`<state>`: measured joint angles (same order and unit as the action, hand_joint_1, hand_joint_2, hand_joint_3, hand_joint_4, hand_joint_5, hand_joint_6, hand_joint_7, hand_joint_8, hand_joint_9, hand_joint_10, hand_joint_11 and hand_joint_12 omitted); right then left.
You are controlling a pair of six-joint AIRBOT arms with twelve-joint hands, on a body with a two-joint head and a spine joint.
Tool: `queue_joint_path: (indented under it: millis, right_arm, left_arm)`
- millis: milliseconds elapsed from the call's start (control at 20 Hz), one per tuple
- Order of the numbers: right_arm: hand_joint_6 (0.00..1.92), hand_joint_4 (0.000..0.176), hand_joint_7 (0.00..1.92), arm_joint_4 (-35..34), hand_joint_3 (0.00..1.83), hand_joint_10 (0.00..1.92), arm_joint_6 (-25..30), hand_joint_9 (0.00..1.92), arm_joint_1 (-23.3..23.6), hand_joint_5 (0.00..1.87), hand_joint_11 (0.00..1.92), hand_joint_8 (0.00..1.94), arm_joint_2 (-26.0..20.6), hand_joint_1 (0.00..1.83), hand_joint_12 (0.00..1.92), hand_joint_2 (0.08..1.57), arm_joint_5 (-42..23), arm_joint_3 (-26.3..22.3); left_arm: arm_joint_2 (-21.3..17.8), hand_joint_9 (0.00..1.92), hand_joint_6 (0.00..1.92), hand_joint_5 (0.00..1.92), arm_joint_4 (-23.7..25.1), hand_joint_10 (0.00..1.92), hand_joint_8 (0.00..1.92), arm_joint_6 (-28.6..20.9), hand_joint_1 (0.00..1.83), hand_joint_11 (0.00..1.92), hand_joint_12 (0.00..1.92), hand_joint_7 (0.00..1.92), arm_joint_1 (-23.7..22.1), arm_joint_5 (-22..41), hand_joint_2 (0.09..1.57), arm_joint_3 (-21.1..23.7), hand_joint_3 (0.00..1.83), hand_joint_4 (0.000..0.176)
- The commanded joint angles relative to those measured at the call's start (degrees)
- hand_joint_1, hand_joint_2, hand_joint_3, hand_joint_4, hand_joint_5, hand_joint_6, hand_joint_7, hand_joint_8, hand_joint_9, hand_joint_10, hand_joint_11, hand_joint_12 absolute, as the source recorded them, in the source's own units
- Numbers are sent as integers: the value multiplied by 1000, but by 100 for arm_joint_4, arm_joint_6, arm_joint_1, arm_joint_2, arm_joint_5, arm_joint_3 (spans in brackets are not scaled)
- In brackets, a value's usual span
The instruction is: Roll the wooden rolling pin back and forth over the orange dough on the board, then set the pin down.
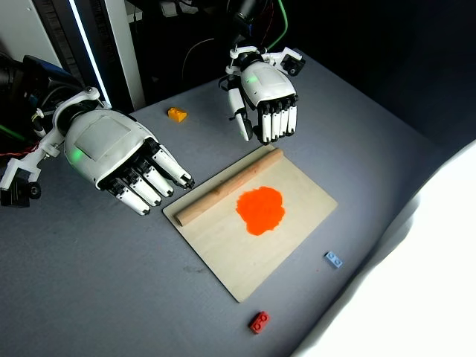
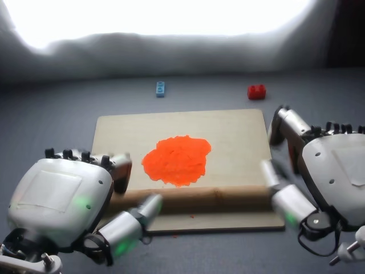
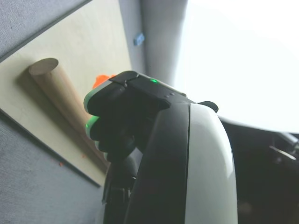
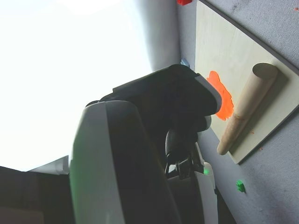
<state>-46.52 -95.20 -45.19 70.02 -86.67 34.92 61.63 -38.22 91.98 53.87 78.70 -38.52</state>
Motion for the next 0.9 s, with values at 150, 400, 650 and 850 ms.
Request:
queue_joint_path:
  millis: [150,400,650,850]
  right_arm:
    - [21,0,75,533,25,7,-102,23,18,87,0,5,37,0,47,1386,-498,5]
    - [22,0,84,533,23,15,-121,36,-45,95,0,13,178,0,0,1389,-285,239]
    - [0,0,60,765,0,10,2,29,-178,46,4,1,547,0,2,1336,-164,770]
    - [9,0,98,773,0,5,11,71,-146,129,9,12,930,0,129,1310,-18,1074]
  left_arm:
    - [-84,36,5,37,391,6,2,-54,0,0,275,37,11,594,1251,-21,0,0]
    - [-53,70,6,37,392,10,7,-22,0,0,286,78,44,594,1293,-33,9,0]
    - [108,0,0,0,391,0,0,-121,0,0,0,0,166,687,1252,-217,0,0]
    - [427,8,0,0,295,2,3,-217,0,23,11,9,178,835,1201,-496,0,0]
